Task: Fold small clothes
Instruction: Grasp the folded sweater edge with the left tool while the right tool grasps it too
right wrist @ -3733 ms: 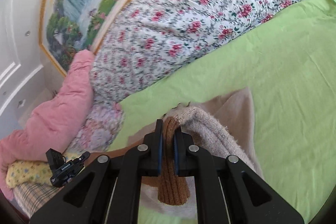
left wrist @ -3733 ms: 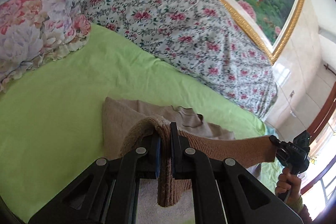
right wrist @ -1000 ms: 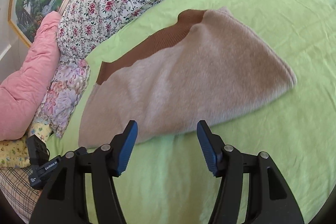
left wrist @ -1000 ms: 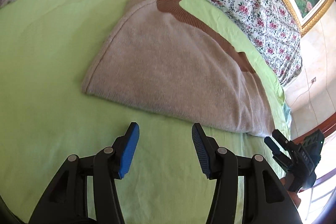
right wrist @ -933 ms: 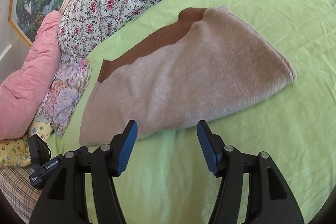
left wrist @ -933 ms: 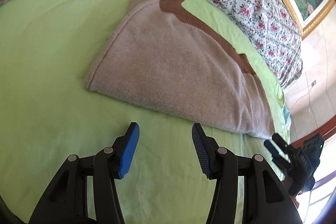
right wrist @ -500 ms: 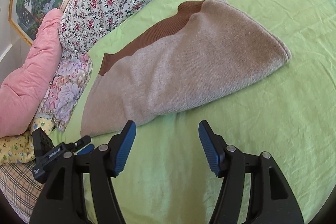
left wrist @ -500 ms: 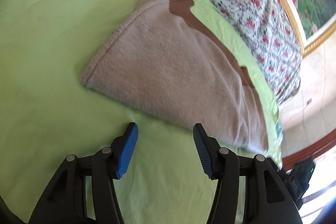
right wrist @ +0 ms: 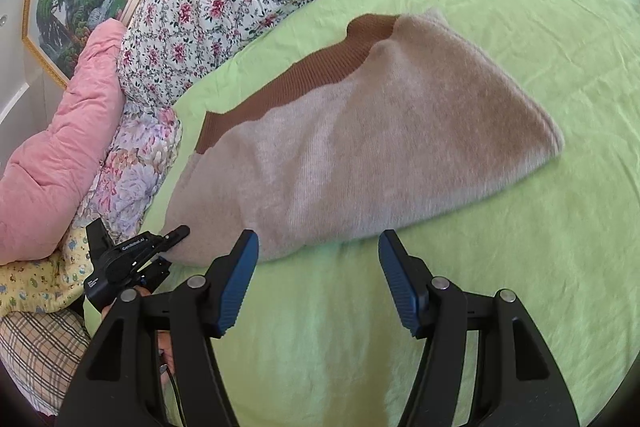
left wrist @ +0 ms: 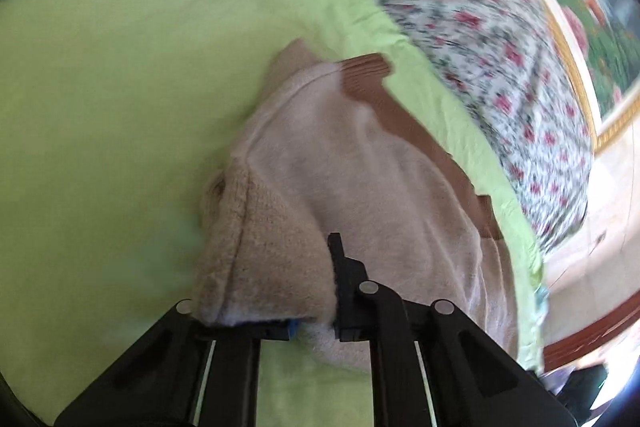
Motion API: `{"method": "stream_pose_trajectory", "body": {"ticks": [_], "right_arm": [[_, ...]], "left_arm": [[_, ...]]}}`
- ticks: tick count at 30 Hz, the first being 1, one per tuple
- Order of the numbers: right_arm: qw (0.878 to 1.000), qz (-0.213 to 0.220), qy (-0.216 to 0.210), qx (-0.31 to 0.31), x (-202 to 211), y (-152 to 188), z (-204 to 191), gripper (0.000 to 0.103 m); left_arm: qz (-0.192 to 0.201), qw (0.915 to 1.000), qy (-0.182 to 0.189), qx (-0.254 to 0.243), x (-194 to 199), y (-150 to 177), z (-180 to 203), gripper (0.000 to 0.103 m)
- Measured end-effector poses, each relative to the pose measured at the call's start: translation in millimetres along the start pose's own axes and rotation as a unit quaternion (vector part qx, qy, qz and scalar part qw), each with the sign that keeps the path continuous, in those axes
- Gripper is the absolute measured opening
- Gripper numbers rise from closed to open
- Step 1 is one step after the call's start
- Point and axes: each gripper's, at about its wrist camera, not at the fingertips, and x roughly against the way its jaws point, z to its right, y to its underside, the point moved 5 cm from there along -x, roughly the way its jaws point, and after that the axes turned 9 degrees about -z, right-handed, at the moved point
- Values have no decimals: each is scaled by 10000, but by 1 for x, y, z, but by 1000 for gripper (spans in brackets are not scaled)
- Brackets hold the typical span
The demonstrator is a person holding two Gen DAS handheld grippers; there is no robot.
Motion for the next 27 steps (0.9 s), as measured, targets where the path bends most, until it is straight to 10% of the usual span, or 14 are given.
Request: {"method": "stream_pose_trajectory", "body": {"ticks": [12,17,27], "right_arm": [[9998,28,-181,102,10,-95,30,63],[9941,-685,-838,-27,-28,-121,33,65],[9647,-1481,-2176,-104,-110,-141,-3,66]], "left_arm": [[-187,9653,958,-2423,-7,34,188,6],[-841,9611,915,-2466,-67,60,204,6],[-821,9576,916,-2603,-70,60,209,6]]}}
